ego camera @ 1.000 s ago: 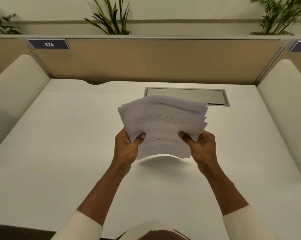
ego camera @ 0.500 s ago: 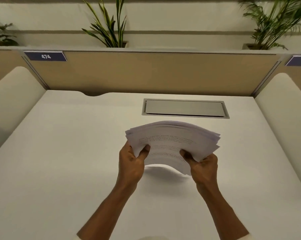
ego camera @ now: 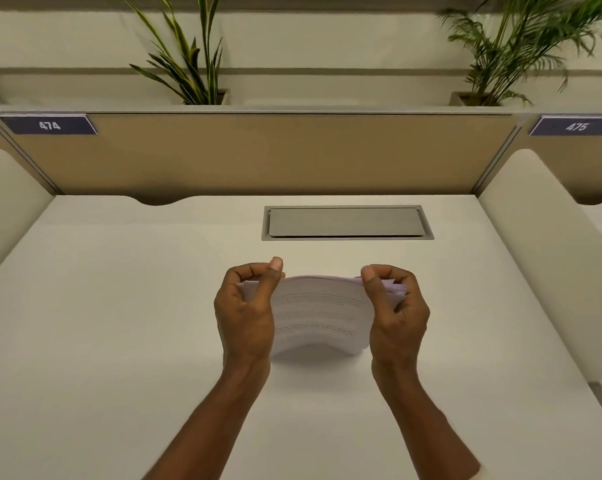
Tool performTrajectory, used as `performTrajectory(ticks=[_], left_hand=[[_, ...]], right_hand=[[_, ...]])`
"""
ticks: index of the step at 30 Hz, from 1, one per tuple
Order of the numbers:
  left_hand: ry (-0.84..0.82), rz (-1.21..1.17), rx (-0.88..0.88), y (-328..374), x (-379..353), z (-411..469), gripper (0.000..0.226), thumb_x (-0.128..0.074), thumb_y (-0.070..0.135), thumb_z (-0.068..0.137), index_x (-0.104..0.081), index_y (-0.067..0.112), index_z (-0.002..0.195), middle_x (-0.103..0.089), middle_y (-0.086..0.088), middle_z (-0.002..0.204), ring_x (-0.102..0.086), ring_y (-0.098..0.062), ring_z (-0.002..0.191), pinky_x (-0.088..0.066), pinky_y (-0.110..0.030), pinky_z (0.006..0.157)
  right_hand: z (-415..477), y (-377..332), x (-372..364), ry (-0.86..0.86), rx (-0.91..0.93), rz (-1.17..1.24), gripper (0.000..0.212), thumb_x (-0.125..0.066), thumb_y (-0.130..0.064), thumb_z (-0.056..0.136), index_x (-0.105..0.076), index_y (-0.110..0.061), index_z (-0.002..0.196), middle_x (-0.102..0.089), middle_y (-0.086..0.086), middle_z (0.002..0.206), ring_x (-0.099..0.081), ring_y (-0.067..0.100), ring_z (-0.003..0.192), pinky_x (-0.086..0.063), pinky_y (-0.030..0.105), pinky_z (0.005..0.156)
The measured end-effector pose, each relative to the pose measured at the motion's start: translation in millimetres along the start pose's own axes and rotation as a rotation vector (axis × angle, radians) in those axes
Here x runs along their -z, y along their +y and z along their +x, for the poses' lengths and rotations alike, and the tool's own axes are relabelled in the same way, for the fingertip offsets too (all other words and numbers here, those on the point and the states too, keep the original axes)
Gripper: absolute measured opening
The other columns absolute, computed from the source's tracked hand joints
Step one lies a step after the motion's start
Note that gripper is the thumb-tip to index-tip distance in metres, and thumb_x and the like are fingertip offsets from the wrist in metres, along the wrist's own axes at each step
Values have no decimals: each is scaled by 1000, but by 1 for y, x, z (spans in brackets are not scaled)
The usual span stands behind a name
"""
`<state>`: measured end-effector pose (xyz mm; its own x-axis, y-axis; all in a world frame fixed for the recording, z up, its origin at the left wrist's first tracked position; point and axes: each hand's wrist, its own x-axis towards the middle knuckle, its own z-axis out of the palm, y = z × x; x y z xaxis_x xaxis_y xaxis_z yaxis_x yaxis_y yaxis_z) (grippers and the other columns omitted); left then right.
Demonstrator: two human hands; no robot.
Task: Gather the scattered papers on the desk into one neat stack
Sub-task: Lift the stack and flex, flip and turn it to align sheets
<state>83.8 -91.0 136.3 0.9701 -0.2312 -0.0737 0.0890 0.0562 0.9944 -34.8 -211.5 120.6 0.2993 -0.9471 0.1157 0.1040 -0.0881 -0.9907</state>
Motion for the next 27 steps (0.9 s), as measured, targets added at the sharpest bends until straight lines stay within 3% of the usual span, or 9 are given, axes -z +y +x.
performTrajectory(ticks=[2,4,8,12,14,19,23,25,27], left_hand=[[12,17,4,0,-3,0,40,-74,67,83,-72,27,90,-81,-4,95,-74,-37,100,-57,-42,74],[27,37,-29,0,-4,-1,45,-70,74,81,-70,30,90,-79,-1,93,-73,-33,98,-57,-38,70],[63,43,-47,-1,-4,-3,44,-69,75,80,-69,31,87,-77,2,88,-72,-31,94,-56,-36,67],[65,30,-27,-4,-3,-3,38,-71,69,82,-68,31,85,-76,0,85,-72,-34,92,-56,-37,66],[60,29,-37,-5,-3,-3,39,-70,69,83,-68,31,85,-77,-1,85,-73,-35,92,-56,-38,66],[24,48,-76,-12,-1,-1,51,-66,81,82,-68,31,88,-78,3,85,-73,-25,87,-57,-33,64],[-35,79,-130,-29,10,2,53,-71,84,78,-70,35,99,-78,8,94,-74,-15,89,-61,-28,69],[-92,83,-100,-42,17,5,44,-80,71,80,-72,36,106,-81,9,100,-77,-12,93,-62,-25,72],[-155,110,-40,-58,23,8,29,-87,47,86,-75,38,110,-83,13,104,-78,-9,99,-63,-20,75]], right_hand=[[-1,-2,-5,23,2,-1,24,-70,-55,89,-71,-31,90,-77,-13,93,-69,6,83,-52,19,64],[-1,-2,-6,50,23,-11,19,-70,-51,90,-71,-32,87,-75,-12,87,-69,8,80,-52,23,62],[1,-4,-5,109,24,28,22,-73,-55,89,-72,-32,88,-75,-9,86,-68,18,82,-53,33,68],[5,-1,-4,103,9,34,3,-71,-34,94,-72,-35,97,-81,-3,87,-74,16,83,-56,28,71],[5,-2,-5,89,43,45,9,-69,-30,97,-69,-38,102,-82,-3,88,-74,14,84,-56,21,70],[4,0,-5,27,96,70,13,-59,-43,105,-64,-38,116,-82,1,92,-75,15,87,-57,21,68],[2,13,7,-67,95,32,59,-64,-74,93,-57,-32,134,-78,4,109,-73,19,99,-58,21,76],[1,26,16,-128,45,-72,65,-81,-66,83,-57,-35,135,-75,4,120,-71,20,103,-61,26,80],[-1,45,25,-174,-26,-137,55,-95,-34,79,-64,-40,124,-78,-8,113,-74,18,103,-64,32,84]])
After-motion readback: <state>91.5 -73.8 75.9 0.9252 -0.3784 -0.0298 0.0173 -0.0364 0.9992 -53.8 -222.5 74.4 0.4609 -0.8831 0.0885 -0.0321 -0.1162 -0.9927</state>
